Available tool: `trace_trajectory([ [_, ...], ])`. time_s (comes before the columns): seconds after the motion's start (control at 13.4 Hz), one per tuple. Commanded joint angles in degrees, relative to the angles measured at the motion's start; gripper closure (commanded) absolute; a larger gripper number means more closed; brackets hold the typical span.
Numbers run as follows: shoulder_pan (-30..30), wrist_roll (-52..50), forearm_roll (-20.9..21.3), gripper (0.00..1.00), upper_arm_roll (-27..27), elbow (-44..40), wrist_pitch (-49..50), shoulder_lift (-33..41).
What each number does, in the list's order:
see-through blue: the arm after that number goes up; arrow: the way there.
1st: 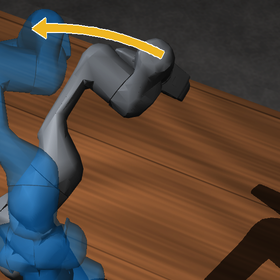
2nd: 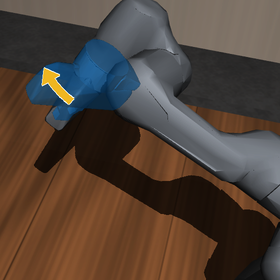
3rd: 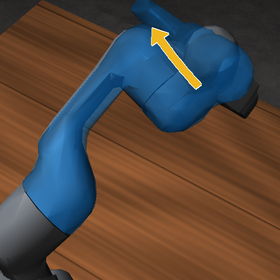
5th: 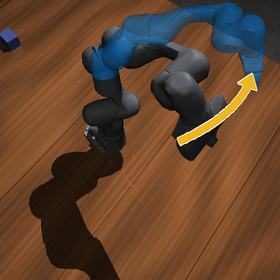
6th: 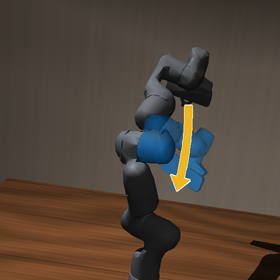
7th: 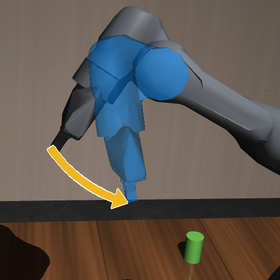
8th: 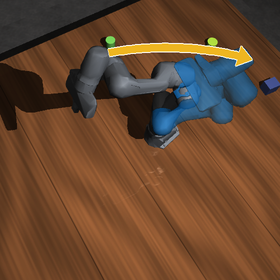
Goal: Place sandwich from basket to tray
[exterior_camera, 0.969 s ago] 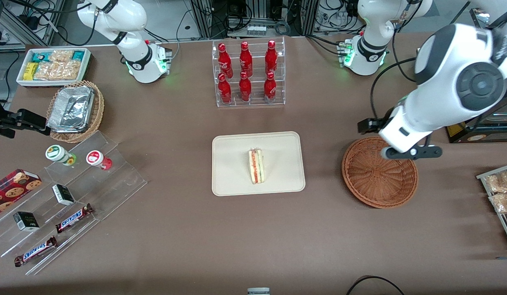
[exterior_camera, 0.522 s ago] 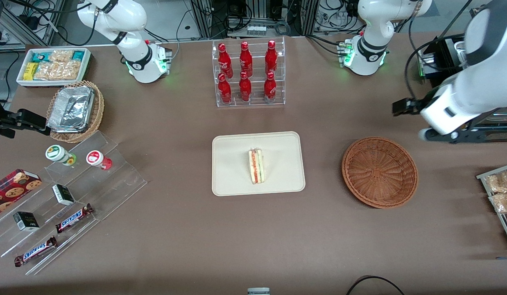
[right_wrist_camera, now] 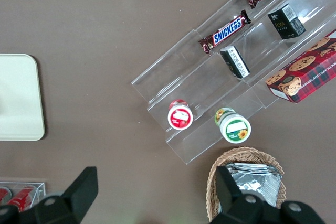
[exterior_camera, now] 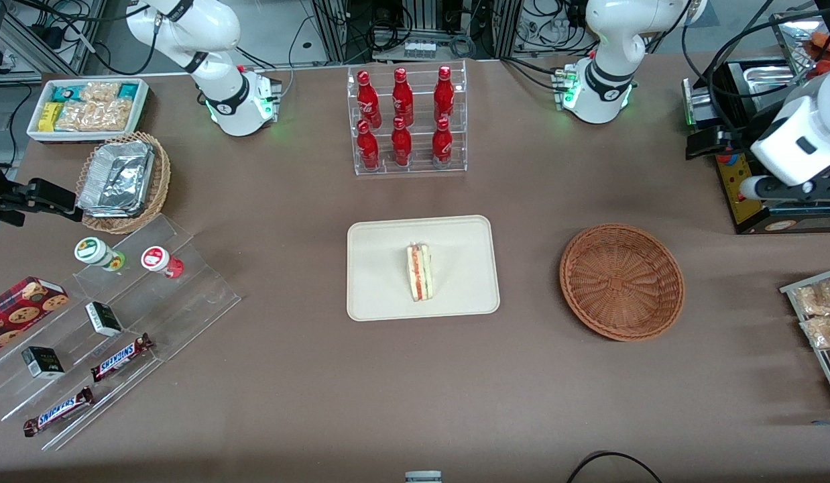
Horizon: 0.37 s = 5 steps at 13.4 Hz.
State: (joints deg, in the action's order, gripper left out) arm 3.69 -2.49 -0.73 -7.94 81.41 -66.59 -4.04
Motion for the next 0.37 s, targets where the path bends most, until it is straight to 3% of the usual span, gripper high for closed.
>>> trace_trajectory([
  [0.0,0.3,0.8,-0.9,0.0,0.5,1.2,0.2,0.9],
  [0.3,0.4,0.8,-1.0,0.0,0.6,2.9,-0.9,0.9],
])
